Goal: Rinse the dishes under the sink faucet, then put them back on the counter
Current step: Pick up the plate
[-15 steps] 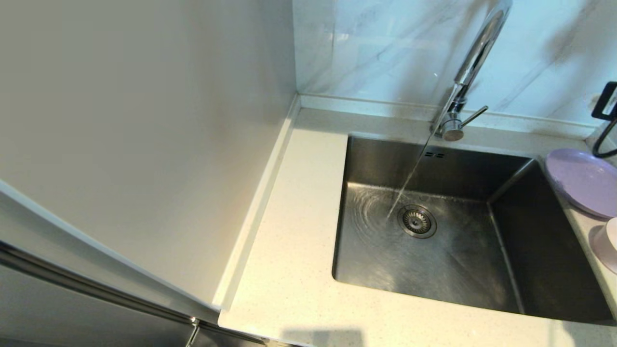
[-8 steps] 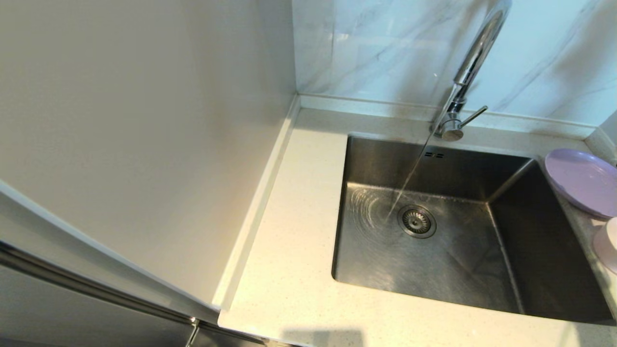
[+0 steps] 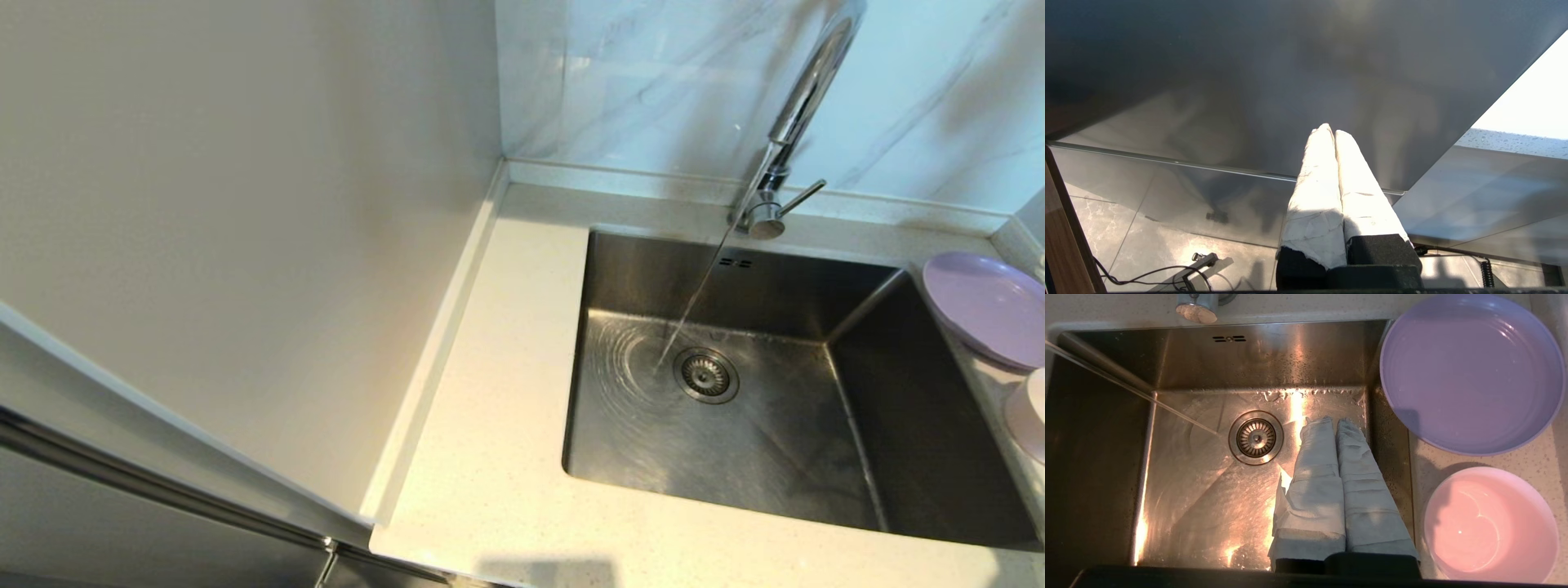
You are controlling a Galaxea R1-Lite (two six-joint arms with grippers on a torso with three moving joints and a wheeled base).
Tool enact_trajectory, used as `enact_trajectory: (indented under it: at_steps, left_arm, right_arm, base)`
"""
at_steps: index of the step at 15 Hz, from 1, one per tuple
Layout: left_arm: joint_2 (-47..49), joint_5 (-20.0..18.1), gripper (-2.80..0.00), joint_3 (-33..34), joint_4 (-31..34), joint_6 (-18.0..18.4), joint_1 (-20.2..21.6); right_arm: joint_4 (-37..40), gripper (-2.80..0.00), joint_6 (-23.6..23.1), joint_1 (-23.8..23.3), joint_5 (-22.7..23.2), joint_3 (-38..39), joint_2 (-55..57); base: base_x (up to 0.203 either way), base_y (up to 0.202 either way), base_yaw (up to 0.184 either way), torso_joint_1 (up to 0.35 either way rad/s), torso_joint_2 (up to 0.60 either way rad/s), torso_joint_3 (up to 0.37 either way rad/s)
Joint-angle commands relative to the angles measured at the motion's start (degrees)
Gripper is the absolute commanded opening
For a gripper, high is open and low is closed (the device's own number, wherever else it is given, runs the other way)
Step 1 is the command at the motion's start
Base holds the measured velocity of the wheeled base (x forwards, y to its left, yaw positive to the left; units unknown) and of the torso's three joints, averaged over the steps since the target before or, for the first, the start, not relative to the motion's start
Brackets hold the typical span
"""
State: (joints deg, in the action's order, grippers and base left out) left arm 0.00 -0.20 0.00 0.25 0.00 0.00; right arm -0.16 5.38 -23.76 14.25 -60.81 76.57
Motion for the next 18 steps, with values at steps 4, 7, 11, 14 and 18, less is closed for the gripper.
enact_trajectory:
  at_steps: [4,7,11,14,18]
  left_arm:
    - [0.0,0.0,-2.8,0.0,0.0,0.0,0.0]
    - [0.0,0.0,-2.8,0.0,0.0,0.0,0.0]
    - [0.0,0.0,-2.8,0.0,0.0,0.0,0.0]
    - [0.0,-0.1,-2.8,0.0,0.0,0.0,0.0]
    - [0.0,0.0,-2.8,0.0,0.0,0.0,0.0]
  right_arm:
    - [1.1,-2.8,-10.3,-1.2,2.1,-5.0,3.6]
    - [8.6,-2.8,-10.9,-1.5,3.4,-12.2,7.0]
    - [20.0,-2.8,-12.7,-1.6,3.2,-22.1,11.5]
    - [20.5,-2.8,-18.7,-2.1,3.1,-21.8,13.2]
    - [20.5,0.0,-20.9,-2.4,3.0,-21.9,15.0]
  base:
    - [0.0,0.0,0.0,0.0,0.0,0.0]
    - [0.0,0.0,0.0,0.0,0.0,0.0]
    - [0.0,0.0,0.0,0.0,0.0,0.0]
    - [0.0,0.0,0.0,0.0,0.0,0.0]
    - [0.0,0.0,0.0,0.0,0.0,0.0]
